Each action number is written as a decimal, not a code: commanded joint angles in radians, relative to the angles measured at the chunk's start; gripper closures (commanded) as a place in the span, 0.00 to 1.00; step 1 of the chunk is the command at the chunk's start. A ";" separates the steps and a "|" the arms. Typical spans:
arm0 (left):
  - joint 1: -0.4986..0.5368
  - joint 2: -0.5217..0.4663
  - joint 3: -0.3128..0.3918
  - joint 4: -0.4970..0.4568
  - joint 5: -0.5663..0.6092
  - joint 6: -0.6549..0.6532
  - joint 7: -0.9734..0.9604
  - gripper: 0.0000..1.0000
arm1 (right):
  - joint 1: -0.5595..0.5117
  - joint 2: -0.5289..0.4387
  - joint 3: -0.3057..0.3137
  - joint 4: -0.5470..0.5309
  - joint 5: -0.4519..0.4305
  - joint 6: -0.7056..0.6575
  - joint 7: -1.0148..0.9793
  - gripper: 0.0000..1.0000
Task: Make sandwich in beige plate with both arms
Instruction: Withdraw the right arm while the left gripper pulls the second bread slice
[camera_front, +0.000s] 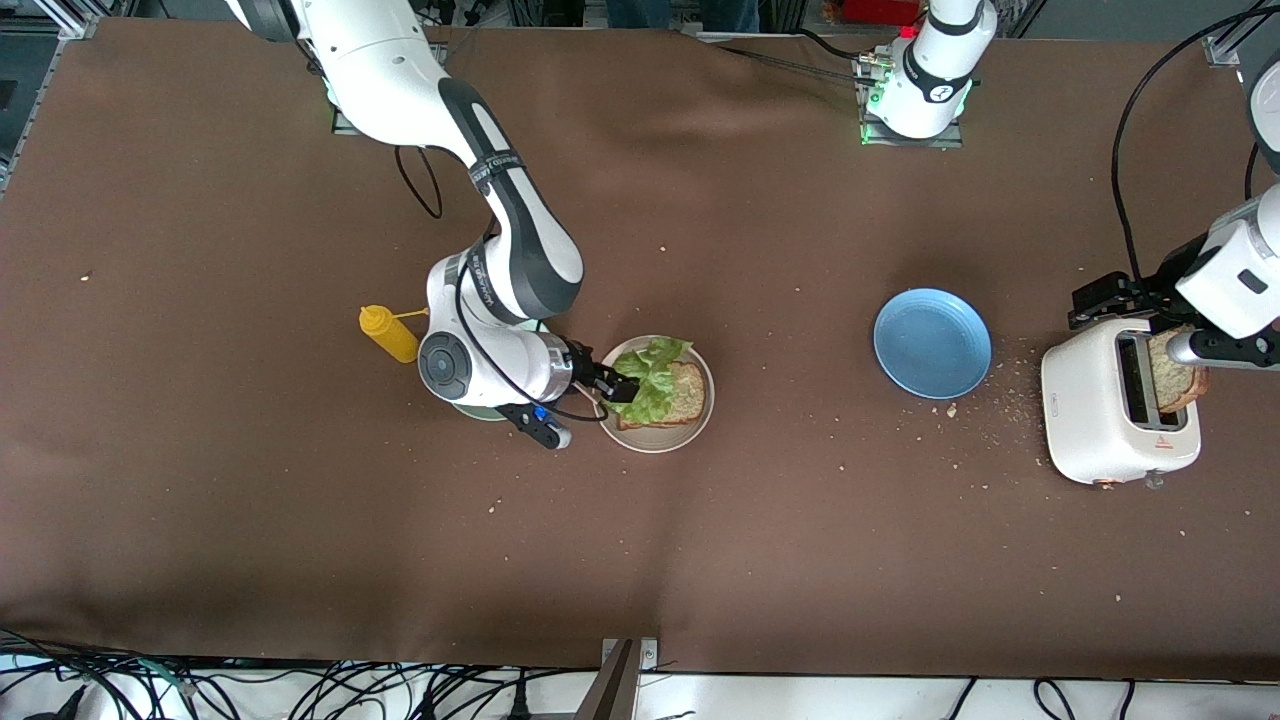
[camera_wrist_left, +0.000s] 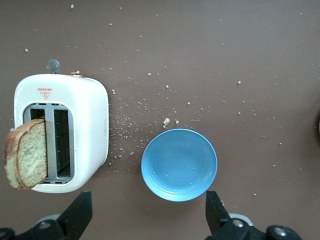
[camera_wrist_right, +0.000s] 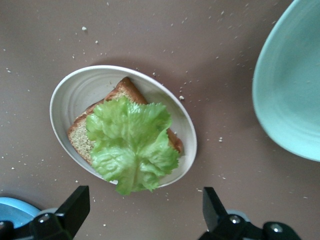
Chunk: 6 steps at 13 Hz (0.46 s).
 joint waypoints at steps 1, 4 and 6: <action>0.051 0.028 -0.002 -0.003 0.008 0.018 0.010 0.00 | 0.002 -0.071 -0.038 -0.013 -0.106 -0.070 -0.016 0.00; 0.109 0.072 -0.004 -0.003 0.049 0.071 0.068 0.00 | -0.001 -0.131 -0.044 -0.013 -0.331 -0.133 -0.097 0.00; 0.166 0.100 -0.004 -0.003 0.049 0.097 0.134 0.00 | -0.001 -0.148 -0.104 -0.013 -0.381 -0.214 -0.253 0.00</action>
